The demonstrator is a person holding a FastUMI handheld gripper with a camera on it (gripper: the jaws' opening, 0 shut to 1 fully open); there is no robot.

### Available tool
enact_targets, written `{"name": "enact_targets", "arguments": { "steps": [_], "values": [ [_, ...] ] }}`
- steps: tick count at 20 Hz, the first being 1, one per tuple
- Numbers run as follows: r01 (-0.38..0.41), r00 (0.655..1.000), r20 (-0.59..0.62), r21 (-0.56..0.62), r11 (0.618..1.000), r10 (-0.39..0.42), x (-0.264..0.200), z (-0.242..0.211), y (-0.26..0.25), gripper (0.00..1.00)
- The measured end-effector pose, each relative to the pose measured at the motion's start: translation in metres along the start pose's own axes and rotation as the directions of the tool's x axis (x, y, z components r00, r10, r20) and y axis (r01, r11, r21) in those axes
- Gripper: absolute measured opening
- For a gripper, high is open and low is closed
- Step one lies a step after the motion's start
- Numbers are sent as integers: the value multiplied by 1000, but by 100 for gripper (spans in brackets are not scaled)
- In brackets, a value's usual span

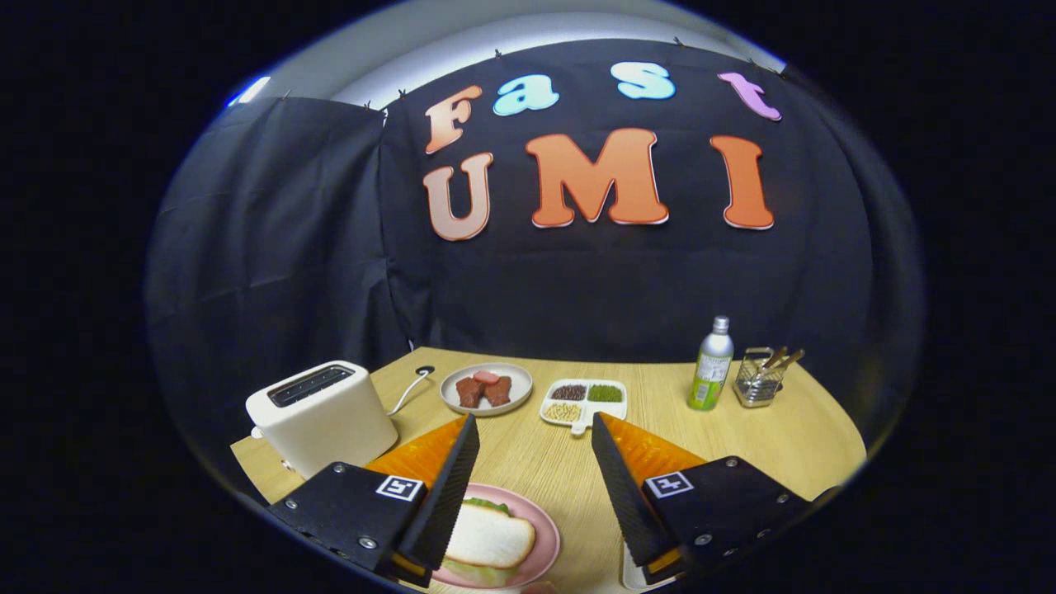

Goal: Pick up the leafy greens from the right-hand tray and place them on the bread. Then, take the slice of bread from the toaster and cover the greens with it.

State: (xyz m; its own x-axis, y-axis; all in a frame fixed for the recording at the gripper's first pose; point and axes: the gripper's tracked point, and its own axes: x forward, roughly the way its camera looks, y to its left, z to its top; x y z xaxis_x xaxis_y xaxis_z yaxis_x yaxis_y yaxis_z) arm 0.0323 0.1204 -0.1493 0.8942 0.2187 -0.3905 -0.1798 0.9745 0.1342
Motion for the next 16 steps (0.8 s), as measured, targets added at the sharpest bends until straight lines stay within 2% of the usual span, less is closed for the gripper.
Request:
{"name": "enact_targets", "arguments": {
  "steps": [7, 12, 16],
  "values": [
    [37, 981, 190, -34, 999, -30, -14, 46, 10, 83],
    [75, 959, 277, -21, 997, -66, -23, 64, 9, 83],
    [120, 945, 313, -70, 990, -92, -27, 66, 7, 82]
  ]
}}
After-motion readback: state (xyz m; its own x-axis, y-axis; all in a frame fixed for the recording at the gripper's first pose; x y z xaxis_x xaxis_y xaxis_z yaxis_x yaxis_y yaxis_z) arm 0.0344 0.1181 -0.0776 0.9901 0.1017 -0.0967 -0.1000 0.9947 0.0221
